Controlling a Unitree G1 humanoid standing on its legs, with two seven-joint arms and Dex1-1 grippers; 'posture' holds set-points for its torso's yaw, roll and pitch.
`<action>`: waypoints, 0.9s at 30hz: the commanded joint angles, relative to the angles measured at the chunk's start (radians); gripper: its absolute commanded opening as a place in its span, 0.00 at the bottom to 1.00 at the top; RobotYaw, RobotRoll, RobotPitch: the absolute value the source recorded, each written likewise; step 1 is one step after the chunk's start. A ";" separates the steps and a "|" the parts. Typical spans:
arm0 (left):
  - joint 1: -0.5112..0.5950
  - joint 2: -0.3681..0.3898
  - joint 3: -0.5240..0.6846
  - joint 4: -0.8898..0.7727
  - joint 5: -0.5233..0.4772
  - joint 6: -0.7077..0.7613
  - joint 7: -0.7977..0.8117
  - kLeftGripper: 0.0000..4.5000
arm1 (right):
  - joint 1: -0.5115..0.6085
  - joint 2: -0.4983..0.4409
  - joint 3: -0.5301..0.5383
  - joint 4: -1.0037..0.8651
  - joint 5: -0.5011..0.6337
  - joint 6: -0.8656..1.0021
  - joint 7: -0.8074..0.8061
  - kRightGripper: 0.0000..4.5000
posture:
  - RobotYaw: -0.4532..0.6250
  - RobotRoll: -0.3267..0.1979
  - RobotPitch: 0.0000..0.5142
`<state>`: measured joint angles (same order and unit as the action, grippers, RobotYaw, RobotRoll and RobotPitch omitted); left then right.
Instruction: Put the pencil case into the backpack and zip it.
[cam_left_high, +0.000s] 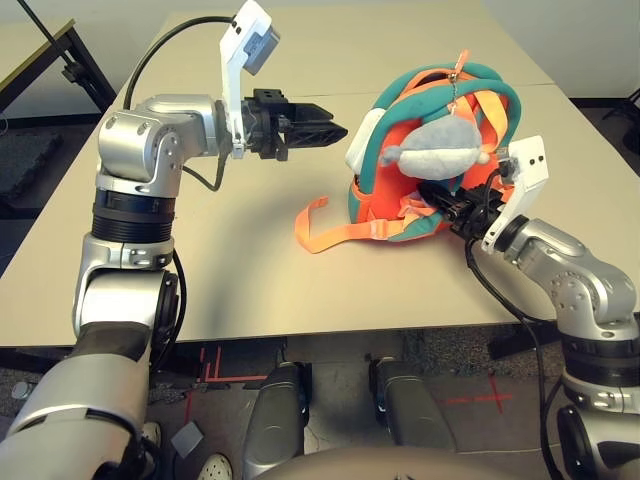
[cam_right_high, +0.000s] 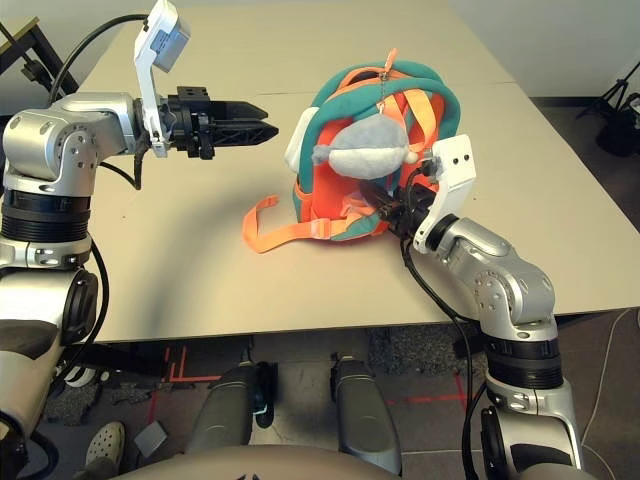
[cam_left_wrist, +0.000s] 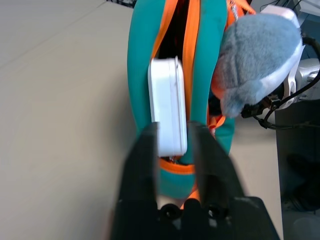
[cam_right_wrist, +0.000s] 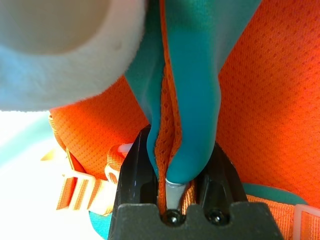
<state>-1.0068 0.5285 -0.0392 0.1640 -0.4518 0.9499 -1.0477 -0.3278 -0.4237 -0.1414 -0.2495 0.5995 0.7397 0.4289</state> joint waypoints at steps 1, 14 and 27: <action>0.003 0.004 -0.011 -0.022 -0.014 0.008 0.007 0.00 | 0.016 0.001 0.021 0.024 -0.014 0.024 0.001 0.18 | 0.31 0.62 0.22; -0.095 -0.221 -0.132 0.332 0.112 -0.220 0.051 0.00 | 0.020 -0.002 0.016 0.025 -0.019 0.020 0.000 0.18 | 0.30 0.62 0.23; -0.106 -0.222 -0.083 0.260 0.064 -0.169 -0.033 0.00 | 0.053 -0.004 0.005 -0.002 -0.019 0.022 -0.007 0.18 | 0.27 0.62 0.23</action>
<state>-1.1204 0.2915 -0.1385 0.4887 -0.3546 0.7401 -1.0578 -0.2960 -0.4243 -0.1455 -0.2685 0.5901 0.7353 0.4280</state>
